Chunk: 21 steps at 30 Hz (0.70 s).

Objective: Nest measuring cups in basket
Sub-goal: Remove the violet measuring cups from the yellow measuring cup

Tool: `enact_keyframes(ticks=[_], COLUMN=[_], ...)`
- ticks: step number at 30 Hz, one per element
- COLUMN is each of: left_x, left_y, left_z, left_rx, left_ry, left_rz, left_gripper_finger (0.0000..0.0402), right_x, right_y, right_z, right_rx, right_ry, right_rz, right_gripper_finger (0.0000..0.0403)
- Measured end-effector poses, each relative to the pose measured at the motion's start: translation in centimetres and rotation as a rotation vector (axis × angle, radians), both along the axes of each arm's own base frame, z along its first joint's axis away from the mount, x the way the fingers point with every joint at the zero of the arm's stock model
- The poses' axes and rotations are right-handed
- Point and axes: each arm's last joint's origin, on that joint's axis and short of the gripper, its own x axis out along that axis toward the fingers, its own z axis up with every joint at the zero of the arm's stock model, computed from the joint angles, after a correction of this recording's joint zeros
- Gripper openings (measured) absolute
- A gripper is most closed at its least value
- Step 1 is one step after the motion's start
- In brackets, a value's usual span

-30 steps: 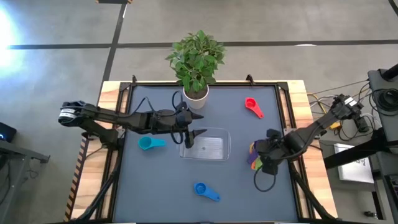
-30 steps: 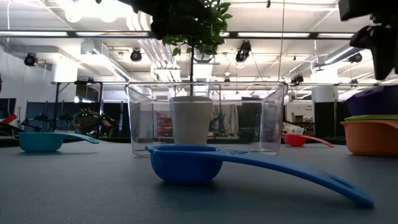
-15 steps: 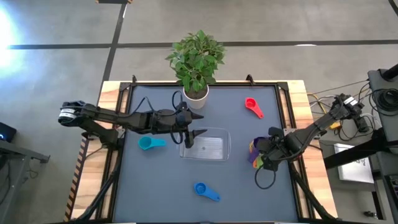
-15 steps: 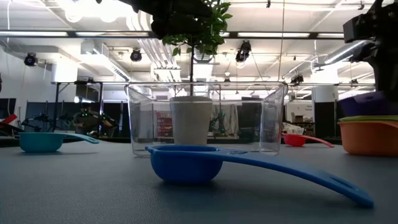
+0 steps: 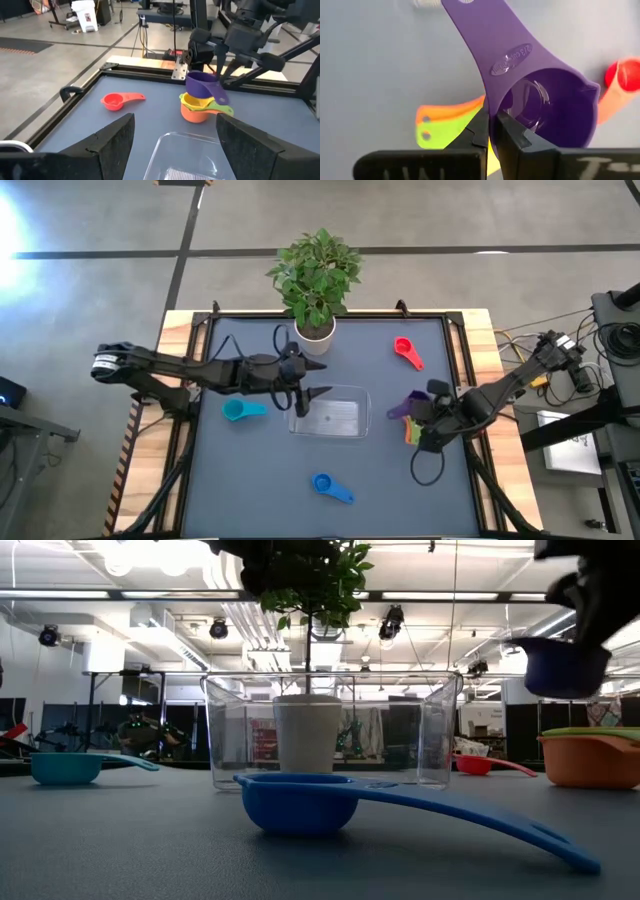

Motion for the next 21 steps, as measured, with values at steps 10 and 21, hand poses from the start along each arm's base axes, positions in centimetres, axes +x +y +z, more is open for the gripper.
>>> enact_keyframes(ticks=[10,21], left_x=[-1.9,-3.3], left_y=[0.1,0.1], left_z=[2.0,2.5], left_rx=[0.008,-0.008], left_ry=[-0.041,0.030], left_rz=[-0.002,0.001], left_gripper_finger=[0.0262,0.0262], right_x=[2.6,4.6], right_y=[4.3,8.3], right_z=[-1.0,-6.8], right_rx=[0.141,0.107], right_ry=[-0.109,0.049], right_rz=[0.208,0.235], right_gripper_finger=[0.0009,0.0009])
